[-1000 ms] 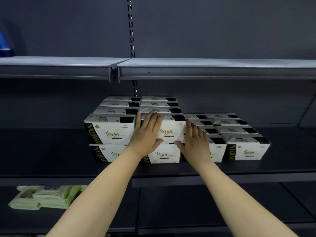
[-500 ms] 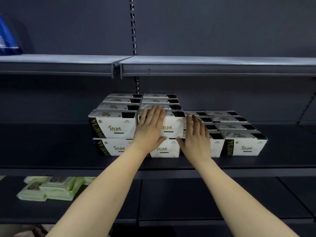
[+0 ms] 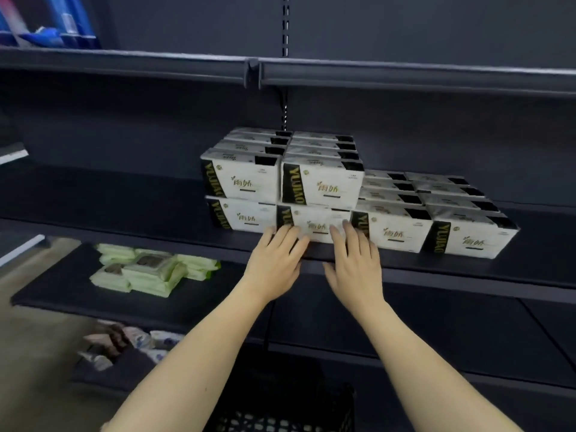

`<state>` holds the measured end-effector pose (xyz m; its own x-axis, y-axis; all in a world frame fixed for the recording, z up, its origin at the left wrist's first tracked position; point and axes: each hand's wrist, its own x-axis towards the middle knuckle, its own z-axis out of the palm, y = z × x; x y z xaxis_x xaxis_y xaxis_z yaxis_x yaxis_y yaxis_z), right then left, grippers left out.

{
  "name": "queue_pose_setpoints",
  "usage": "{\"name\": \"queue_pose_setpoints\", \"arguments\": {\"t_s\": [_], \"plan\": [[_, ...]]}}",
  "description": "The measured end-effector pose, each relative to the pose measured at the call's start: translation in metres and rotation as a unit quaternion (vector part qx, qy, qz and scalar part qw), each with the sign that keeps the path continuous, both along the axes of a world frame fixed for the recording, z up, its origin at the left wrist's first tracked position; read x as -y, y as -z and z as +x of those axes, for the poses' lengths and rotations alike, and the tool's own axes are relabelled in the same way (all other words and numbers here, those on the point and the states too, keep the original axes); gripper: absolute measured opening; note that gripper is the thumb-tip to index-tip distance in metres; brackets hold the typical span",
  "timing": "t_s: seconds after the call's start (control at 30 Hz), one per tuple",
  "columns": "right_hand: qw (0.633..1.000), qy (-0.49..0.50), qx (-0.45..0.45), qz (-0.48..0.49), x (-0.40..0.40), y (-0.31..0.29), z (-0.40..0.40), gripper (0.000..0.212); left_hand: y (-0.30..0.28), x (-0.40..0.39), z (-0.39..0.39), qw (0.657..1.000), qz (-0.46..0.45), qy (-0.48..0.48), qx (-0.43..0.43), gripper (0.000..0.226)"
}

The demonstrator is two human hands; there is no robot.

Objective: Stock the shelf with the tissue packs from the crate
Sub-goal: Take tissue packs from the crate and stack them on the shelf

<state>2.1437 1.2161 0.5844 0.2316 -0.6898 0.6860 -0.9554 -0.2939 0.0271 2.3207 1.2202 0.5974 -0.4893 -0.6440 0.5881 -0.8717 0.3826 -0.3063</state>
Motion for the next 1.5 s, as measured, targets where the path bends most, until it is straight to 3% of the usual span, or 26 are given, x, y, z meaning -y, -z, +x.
{"name": "queue_pose_setpoints", "arguments": {"t_s": [0.3,0.7,1.17,1.5], "plan": [[0.99,-0.092,-0.019,0.107,-0.048,0.083,0.052,0.082,0.083,-0.081,0.061,0.984,0.13,-0.12,-0.011,0.059],[0.966,-0.161,-0.05,0.197,-0.072,0.141,0.135,0.086,0.14,-0.133,0.169,0.95,0.221,-0.22,-0.017,0.055],[0.956,-0.134,-0.05,0.257,-0.086,0.183,0.342,0.085,0.184,-0.118,0.362,0.947,0.267,-0.18,-0.017,0.057],[0.939,-0.089,-0.041,0.33,-0.116,0.232,0.407,0.08,0.232,-0.126,0.421,0.925,0.356,-0.13,-0.034,0.072]]}}
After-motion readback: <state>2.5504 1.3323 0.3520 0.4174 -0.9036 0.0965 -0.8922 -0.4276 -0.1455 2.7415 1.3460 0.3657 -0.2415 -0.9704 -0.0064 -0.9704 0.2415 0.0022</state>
